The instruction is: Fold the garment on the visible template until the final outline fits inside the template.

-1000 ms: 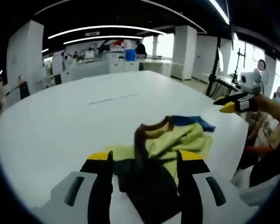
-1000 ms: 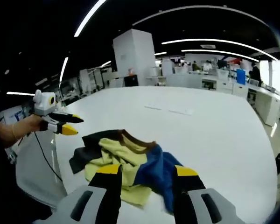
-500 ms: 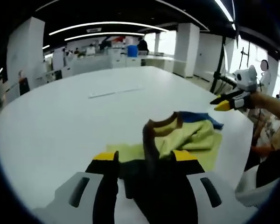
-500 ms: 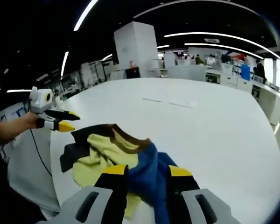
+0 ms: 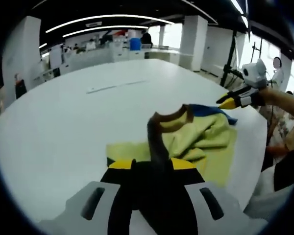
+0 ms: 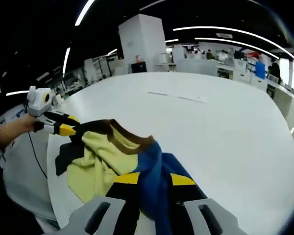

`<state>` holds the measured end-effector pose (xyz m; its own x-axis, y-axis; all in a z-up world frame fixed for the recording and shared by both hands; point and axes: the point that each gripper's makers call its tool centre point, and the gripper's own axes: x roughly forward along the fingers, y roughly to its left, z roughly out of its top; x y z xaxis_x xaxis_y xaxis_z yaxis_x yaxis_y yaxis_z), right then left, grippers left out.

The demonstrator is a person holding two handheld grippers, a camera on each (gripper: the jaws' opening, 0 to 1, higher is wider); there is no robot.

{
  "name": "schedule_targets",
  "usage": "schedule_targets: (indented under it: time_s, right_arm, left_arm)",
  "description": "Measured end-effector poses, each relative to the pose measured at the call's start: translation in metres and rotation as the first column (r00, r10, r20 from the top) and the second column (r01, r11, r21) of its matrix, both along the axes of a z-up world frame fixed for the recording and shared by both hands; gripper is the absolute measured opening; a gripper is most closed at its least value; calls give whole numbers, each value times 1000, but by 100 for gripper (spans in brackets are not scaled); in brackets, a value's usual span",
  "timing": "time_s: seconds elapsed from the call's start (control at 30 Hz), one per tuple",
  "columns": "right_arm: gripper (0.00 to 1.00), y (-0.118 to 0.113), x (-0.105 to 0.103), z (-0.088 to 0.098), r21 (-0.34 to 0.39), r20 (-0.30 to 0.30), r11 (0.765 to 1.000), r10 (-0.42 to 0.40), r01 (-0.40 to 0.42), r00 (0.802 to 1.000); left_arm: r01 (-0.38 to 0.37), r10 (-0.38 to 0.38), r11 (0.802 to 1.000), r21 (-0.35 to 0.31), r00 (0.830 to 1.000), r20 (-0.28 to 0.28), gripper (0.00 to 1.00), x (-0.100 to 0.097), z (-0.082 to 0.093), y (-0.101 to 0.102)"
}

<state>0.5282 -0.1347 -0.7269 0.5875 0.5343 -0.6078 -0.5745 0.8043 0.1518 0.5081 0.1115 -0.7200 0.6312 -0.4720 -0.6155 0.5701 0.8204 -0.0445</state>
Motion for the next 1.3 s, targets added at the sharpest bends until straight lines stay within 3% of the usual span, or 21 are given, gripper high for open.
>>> schedule_targets:
  time_s: [0.1,0.2,0.3,0.4,0.6,0.87,1.1,1.3]
  right_arm:
    - [15,1,2,-6,2,-16,1000,-3,3,1000]
    - [14,4,4,-11,10,-31,1000,-7,7,999]
    - [13,7,7,-17,12,-47,1000,-6,7,999]
    - [12,10,7,-24,4,-62,1000,-8,8,998]
    - [11,7,7,-33,7,-96,999,-37,38,995]
    - [0,-1,9,-32,38,-124,993,-108,114,986]
    - [0,2,4,-21,28,-57,994,-105,106,993]
    - [0,3,2,-8,43,-25,994,-101,102,995]
  left_arm:
    - [9,-9,999,34,1000,2,18,-1,-5,1]
    - [-13,13,1000,15,1000,-5,13,0,-6,3]
    - [2,-4,995,97,1000,24,6,2,-9,7]
    - [3,-8,993,117,999,42,4,4,-8,7]
    - [-29,28,994,109,1000,13,0,7,-14,12]
    - [-80,81,995,56,996,-22,0,6,-17,16]
    - [-82,81,995,63,997,18,0,6,-10,16]
    - [-104,103,994,23,994,48,0,7,3,16]
